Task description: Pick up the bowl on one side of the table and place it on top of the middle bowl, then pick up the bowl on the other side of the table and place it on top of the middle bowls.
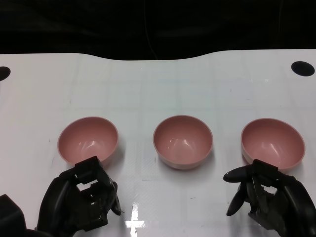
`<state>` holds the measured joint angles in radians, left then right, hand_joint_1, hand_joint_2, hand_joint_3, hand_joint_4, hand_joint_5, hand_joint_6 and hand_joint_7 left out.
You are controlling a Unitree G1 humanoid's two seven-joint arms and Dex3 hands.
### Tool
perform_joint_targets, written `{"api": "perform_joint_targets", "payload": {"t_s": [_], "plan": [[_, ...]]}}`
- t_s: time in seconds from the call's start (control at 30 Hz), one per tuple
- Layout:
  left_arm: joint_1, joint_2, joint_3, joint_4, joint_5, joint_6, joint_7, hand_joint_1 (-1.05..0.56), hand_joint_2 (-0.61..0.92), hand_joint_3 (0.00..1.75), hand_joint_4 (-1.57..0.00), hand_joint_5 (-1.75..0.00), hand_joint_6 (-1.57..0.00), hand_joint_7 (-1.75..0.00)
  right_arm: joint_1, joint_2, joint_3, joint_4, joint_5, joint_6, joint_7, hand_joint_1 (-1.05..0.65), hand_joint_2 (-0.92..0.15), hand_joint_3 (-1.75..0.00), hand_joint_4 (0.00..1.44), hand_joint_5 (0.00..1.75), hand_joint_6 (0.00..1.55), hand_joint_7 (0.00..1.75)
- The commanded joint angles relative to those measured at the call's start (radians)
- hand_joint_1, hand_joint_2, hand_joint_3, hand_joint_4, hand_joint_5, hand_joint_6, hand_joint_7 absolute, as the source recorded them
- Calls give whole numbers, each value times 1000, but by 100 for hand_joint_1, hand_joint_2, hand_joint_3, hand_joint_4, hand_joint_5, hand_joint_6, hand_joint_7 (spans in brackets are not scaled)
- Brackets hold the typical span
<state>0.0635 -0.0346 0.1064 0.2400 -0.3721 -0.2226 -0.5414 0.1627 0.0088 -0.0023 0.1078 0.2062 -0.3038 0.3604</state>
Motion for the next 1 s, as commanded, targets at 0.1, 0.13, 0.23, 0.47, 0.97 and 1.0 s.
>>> {"api": "perform_joint_targets", "payload": {"t_s": [0.1,0.13,0.23,0.47,0.97,1.0], "plan": [[19,17,-4,-23,-1,9,0,-16,57,102,-95,-157,-88,-140,6,-18,-3,-4,-12,-10,-7,-18,-57,-97,85,151,86,111],[21,17,-5,-21,1,3,-1,-16,57,102,-95,-157,-88,-140,8,-17,-4,-3,-11,-11,-7,-18,-57,-97,85,152,86,111],[22,18,-8,-16,3,-7,-4,-17,57,102,-94,-158,-87,-141,10,-16,-5,-3,-9,-11,-6,-18,-57,-99,85,153,86,112],[35,11,-13,-32,16,0,16,-16,57,101,-93,-159,-87,-142,15,-22,-9,-2,3,-12,7,-19,-56,-100,85,154,85,114],[39,15,-17,-33,15,-5,16,-17,59,98,-94,-159,-88,-140,22,-22,-9,-7,-24,-45,-9,-22,-62,-84,81,141,83,100],[39,15,-17,-33,15,-5,16,-17,59,98,-94,-158,-88,-140,21,-23,-8,-6,-27,-51,-12,-23,-64,-81,81,138,83,97]]}}
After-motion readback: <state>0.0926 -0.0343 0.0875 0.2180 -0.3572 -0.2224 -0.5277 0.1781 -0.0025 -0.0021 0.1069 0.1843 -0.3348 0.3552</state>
